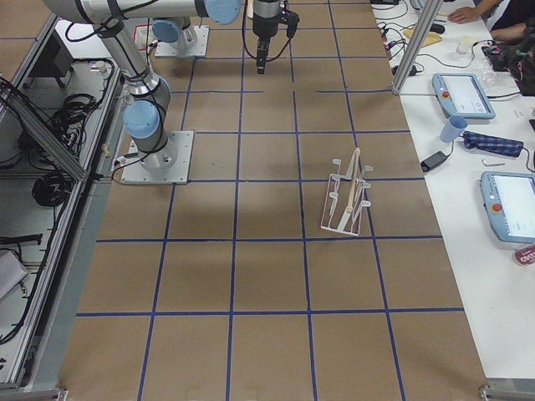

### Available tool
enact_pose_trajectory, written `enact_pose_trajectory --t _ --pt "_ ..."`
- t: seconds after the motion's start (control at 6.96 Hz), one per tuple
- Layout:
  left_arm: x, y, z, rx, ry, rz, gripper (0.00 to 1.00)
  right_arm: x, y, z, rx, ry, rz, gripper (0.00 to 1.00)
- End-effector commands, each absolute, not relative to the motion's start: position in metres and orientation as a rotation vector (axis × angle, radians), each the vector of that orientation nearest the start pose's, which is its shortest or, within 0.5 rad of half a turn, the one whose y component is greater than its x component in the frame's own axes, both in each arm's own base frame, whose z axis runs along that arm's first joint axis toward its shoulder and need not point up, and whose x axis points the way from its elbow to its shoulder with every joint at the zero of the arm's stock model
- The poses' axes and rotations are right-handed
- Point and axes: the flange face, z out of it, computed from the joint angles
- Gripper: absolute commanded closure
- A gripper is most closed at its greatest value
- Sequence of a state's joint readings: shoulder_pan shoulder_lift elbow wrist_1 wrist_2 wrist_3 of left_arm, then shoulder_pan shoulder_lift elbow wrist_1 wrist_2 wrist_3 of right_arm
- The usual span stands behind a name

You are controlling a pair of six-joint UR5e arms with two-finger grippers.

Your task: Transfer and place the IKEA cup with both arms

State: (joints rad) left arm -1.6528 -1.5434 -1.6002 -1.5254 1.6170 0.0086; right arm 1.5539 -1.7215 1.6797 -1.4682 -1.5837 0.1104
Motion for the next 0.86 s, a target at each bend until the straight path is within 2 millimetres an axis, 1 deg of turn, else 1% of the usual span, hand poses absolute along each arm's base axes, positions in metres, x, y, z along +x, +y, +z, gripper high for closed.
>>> enact_pose_trajectory --t 0.0,0.29,0.72 --pt "-0.1697 -0.4707 0.4938 0.047 3.142 -0.077 0.0 0.1246 -0.4238 0.4934 0.2 3.152 0.096 0.0" --pt "-0.1674 -0.4729 0.4947 -0.036 3.14 -0.089 0.0 0.1248 -0.4233 0.4941 0.2 3.15 0.093 0.0" --pt "-0.1669 -0.4731 0.4932 -0.029 3.128 -0.086 0.0 0.1261 -0.4224 0.494 0.198 3.145 0.094 0.0"
